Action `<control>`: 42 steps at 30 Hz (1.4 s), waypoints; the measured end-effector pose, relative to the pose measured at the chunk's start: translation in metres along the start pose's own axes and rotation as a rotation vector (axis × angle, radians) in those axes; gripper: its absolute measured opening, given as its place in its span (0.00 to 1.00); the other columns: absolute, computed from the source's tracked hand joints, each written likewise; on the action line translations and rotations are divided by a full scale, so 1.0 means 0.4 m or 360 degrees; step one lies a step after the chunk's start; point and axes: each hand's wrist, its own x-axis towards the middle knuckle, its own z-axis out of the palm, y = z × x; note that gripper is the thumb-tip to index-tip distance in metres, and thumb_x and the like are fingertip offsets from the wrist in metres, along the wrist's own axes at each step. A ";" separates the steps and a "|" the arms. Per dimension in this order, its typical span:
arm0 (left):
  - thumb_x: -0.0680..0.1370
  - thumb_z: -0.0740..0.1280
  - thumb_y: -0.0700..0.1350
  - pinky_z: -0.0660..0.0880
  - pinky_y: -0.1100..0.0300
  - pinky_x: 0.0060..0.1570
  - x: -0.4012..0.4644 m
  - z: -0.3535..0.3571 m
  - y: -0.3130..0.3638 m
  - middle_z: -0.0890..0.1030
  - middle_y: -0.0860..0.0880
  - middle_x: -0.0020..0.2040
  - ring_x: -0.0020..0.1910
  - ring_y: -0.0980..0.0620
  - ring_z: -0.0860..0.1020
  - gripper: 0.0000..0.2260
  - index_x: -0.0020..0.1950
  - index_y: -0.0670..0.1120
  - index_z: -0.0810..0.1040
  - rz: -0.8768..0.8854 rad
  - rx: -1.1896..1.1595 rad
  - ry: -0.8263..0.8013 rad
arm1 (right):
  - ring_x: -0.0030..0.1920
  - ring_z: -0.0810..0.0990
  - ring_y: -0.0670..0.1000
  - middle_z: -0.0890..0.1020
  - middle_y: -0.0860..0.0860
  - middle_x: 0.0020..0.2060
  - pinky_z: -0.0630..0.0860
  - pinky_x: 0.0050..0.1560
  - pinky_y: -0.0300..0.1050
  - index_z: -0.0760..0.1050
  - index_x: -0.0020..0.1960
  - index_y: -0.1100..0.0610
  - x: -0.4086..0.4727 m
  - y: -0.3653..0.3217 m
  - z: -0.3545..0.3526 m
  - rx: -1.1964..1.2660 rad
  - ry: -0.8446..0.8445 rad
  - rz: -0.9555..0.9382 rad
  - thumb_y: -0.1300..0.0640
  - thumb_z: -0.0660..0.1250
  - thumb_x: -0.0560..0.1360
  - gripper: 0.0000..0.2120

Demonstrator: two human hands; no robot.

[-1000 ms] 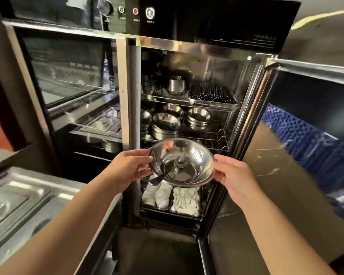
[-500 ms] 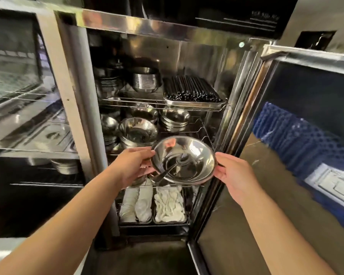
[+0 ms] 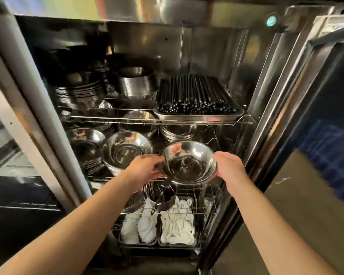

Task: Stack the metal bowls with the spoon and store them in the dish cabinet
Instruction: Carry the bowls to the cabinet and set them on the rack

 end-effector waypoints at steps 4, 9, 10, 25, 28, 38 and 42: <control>0.79 0.68 0.39 0.83 0.56 0.43 0.083 0.033 -0.021 0.87 0.45 0.44 0.40 0.51 0.86 0.08 0.55 0.37 0.79 -0.0052 -0.0010 0.0018 | 0.54 0.81 0.57 0.83 0.57 0.51 0.76 0.63 0.61 0.77 0.57 0.64 0.084 0.024 0.014 -0.0276 0.0024 -0.0067 0.53 0.67 0.78 0.14; 0.78 0.68 0.40 0.79 0.49 0.59 0.163 0.053 -0.041 0.87 0.45 0.45 0.46 0.48 0.85 0.07 0.55 0.39 0.79 -0.0139 0.0040 0.0008 | 0.56 0.79 0.62 0.80 0.63 0.57 0.76 0.57 0.61 0.73 0.64 0.67 0.158 0.055 0.034 -0.0474 0.0031 -0.0062 0.54 0.64 0.79 0.19; 0.78 0.68 0.40 0.78 0.49 0.60 0.180 0.053 -0.046 0.87 0.44 0.46 0.49 0.47 0.85 0.08 0.56 0.39 0.80 -0.0152 0.0051 0.0000 | 0.51 0.81 0.58 0.83 0.60 0.52 0.79 0.52 0.56 0.73 0.67 0.65 0.175 0.062 0.040 -0.0481 0.0021 -0.0042 0.54 0.64 0.79 0.21; 0.78 0.68 0.46 0.75 0.62 0.46 0.269 0.053 -0.106 0.80 0.48 0.54 0.52 0.52 0.79 0.16 0.64 0.42 0.75 -0.0180 0.0187 -0.0112 | 0.39 0.78 0.48 0.81 0.50 0.48 0.79 0.55 0.55 0.80 0.56 0.61 0.258 0.118 0.062 -0.0638 0.0186 0.0061 0.54 0.66 0.78 0.12; 0.78 0.70 0.45 0.76 0.62 0.48 0.275 0.054 -0.116 0.82 0.45 0.57 0.55 0.50 0.81 0.19 0.66 0.41 0.72 -0.0207 0.0086 -0.0092 | 0.46 0.81 0.53 0.84 0.55 0.53 0.79 0.50 0.50 0.79 0.64 0.56 0.261 0.116 0.059 -0.0714 0.0096 0.0048 0.53 0.64 0.79 0.16; 0.78 0.68 0.46 0.74 0.50 0.65 0.265 0.038 -0.148 0.80 0.49 0.62 0.59 0.49 0.79 0.21 0.71 0.47 0.73 -0.0053 0.0527 0.0033 | 0.57 0.76 0.57 0.78 0.56 0.62 0.76 0.56 0.53 0.75 0.67 0.56 0.261 0.121 0.044 -0.1004 0.0039 -0.0054 0.50 0.64 0.79 0.19; 0.78 0.63 0.52 0.76 0.66 0.40 0.205 0.021 -0.163 0.80 0.57 0.59 0.39 0.60 0.79 0.24 0.74 0.51 0.68 0.0264 0.1173 0.0023 | 0.67 0.66 0.62 0.75 0.59 0.62 0.69 0.60 0.53 0.76 0.65 0.55 0.256 0.120 0.050 -0.1278 -0.0005 -0.0276 0.51 0.61 0.80 0.17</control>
